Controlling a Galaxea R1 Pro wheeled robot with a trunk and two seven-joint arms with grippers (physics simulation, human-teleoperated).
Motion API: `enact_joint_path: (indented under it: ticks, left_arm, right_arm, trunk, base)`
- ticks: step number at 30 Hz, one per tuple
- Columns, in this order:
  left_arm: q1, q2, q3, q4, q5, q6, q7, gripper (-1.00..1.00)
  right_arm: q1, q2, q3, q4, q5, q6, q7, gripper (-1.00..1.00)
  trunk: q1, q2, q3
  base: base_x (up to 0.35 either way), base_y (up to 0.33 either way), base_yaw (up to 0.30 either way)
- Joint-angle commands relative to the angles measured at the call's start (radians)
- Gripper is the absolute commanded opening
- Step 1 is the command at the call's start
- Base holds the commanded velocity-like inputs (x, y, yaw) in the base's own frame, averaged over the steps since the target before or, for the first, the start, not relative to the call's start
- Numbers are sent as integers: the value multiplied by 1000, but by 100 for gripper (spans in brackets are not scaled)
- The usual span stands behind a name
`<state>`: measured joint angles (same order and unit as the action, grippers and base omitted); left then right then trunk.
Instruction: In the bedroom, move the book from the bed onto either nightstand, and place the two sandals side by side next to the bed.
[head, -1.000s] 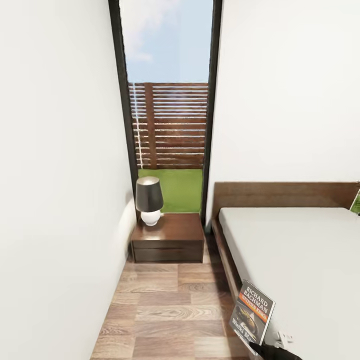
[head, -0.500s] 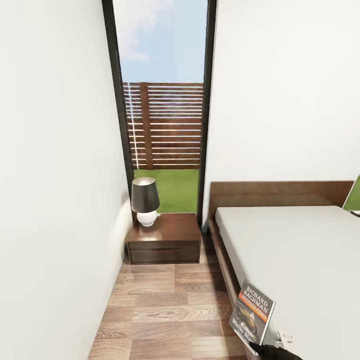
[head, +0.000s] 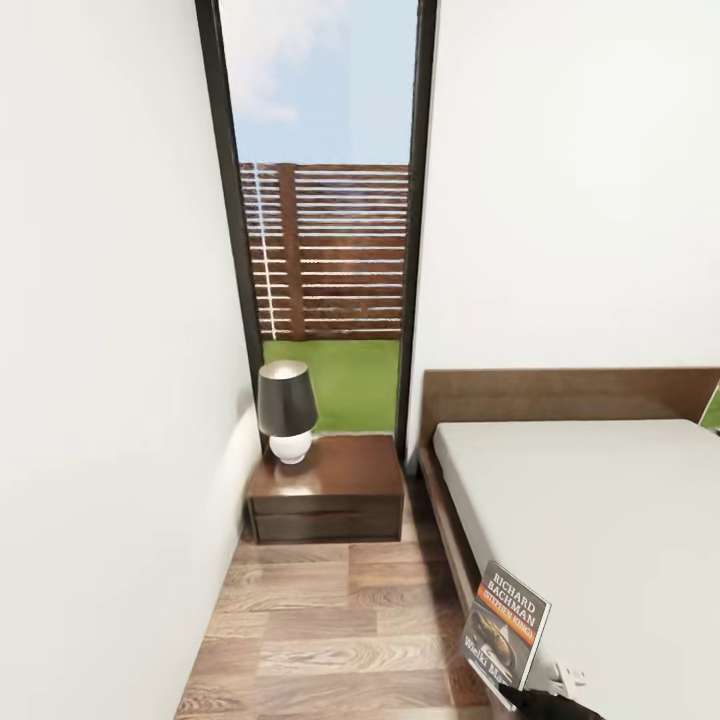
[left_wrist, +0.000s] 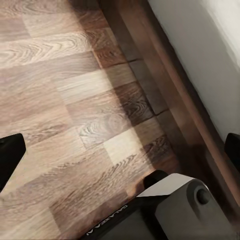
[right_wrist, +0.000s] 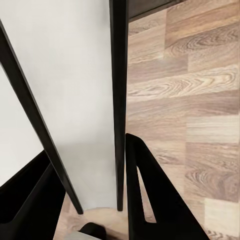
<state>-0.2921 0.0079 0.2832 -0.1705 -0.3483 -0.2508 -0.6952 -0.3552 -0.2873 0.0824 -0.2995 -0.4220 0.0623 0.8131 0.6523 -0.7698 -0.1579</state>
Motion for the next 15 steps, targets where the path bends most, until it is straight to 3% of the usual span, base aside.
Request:
enact_joint_path:
  ticks: [1, 15]
  left_arm:
    - [-1, 0, 8, 0, -11, -5, -3, 100]
    - [-1, 0, 8, 0, -11, -5, -3, 100]
  right_arm:
    - [-1, -1, 7, -1, -12, 7, 1, -100]
    - [-1, -1, 7, -1, -11, 7, 1, -100]
  trunk:
    - [1, -1, -2]
    - [1, -1, -2]
  base:
    - [327, 0, 0]
    - [327, 0, 0]
